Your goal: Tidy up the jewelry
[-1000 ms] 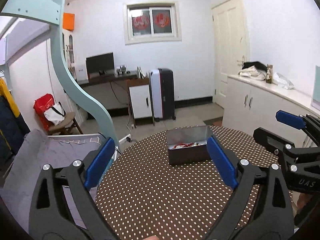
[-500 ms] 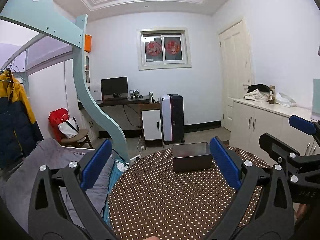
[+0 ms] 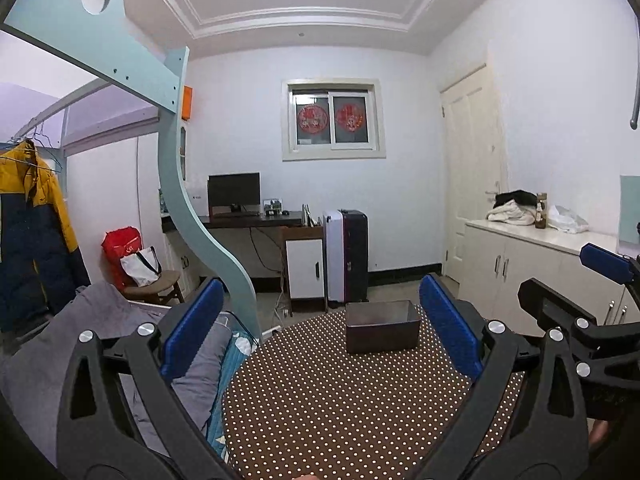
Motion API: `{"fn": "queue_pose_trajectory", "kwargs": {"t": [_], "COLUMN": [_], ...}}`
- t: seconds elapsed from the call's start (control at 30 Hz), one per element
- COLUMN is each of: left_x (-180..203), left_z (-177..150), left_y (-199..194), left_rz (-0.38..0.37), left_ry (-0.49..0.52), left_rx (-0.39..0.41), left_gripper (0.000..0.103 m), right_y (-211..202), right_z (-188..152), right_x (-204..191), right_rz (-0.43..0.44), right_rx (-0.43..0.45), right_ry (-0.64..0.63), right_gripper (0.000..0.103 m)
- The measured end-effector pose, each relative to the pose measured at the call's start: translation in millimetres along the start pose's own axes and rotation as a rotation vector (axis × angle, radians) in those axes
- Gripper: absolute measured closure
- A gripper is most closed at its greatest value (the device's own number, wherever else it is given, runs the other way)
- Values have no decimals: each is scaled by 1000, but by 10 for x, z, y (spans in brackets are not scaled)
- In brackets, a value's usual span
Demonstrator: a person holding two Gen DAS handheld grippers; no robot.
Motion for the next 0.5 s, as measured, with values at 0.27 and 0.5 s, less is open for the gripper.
{"fn": "queue_pose_trajectory", "kwargs": {"t": [0.27, 0.5], "left_x": [-16, -32], "left_z": [72, 73], "left_y": [-89, -114], "left_rz": [17, 20], "left_ry": [3, 3], "left_rx": [39, 42], "left_gripper": [7, 7], "right_y": [-82, -90], "right_z": [47, 33], "right_x": [-21, -20], "right_rz": [-7, -9], "right_rx": [27, 25], "right_ry": [-7, -8], "right_gripper": [8, 8]}}
Point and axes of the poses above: each gripper's, at about its wrist camera, not at the fingertips, and y roughly the way its jaws point, x to its right, z to its top, the point moved 10 cm from there along y, roughly the way its jaws point, and after that the axes turned 13 degrees about x, right-handed, at the moved point
